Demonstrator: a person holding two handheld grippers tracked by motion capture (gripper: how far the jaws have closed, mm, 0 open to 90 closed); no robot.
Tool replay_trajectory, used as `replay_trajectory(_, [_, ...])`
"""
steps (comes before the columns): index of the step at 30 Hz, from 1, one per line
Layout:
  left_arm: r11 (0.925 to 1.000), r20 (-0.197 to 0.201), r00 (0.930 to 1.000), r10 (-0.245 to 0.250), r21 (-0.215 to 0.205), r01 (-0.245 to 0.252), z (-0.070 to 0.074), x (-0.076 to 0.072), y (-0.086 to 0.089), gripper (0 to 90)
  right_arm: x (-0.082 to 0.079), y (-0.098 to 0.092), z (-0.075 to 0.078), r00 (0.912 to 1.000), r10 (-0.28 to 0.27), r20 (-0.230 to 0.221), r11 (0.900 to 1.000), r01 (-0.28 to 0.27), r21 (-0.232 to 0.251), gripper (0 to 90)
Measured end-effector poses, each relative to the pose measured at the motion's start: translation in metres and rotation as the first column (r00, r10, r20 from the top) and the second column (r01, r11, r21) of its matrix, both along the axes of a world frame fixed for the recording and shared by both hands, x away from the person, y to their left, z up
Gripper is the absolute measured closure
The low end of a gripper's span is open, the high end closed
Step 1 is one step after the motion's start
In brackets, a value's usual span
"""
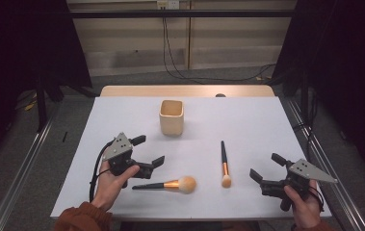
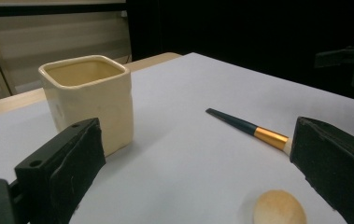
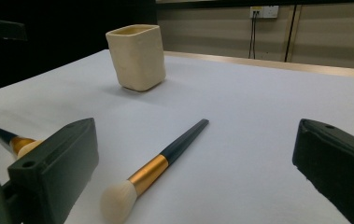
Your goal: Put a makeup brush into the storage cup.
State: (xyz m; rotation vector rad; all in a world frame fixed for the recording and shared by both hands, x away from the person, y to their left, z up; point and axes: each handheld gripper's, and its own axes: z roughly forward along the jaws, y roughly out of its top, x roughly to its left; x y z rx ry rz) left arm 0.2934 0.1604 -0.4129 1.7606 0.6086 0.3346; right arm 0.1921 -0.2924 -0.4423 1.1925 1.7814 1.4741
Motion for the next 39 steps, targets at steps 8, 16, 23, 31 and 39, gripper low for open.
replay_trajectory(8, [0.9976,-0.044,0.9971,-0.061,0.03,0.063,-0.001,0.011,-0.018,2.0,0.0,-0.001,-0.001,1.0,0.0,-0.002,1.0,0.0,0.002,0.0])
replay_trajectory(16, [0.9836,-0.096,0.9877,-0.123,0.12,0.134,-0.001,0.013,-0.027,2.4,0.0,-0.001,-0.001,1.0,-0.004,0.0,1.0,0.004,0.0,0.0])
replay_trajectory(23, [0.9485,-0.165,0.9699,-0.179,0.233,0.215,0.0,0.012,-0.034,3.8,0.0,0.0,-0.001,1.0,0.003,-0.002,1.0,-0.003,-0.009,0.0])
replay_trajectory(31, [0.9003,-0.183,0.965,-0.188,0.361,0.244,0.004,0.013,-0.037,3.6,0.0,0.001,-0.001,1.0,0.007,-0.002,1.0,-0.007,-0.013,0.0])
replay_trajectory(39, [0.8412,-0.241,0.9448,-0.222,0.443,0.311,0.004,0.013,-0.038,3.7,-0.001,0.003,-0.001,0.9999,0.012,-0.005,1.0,-0.012,-0.016,0.0])
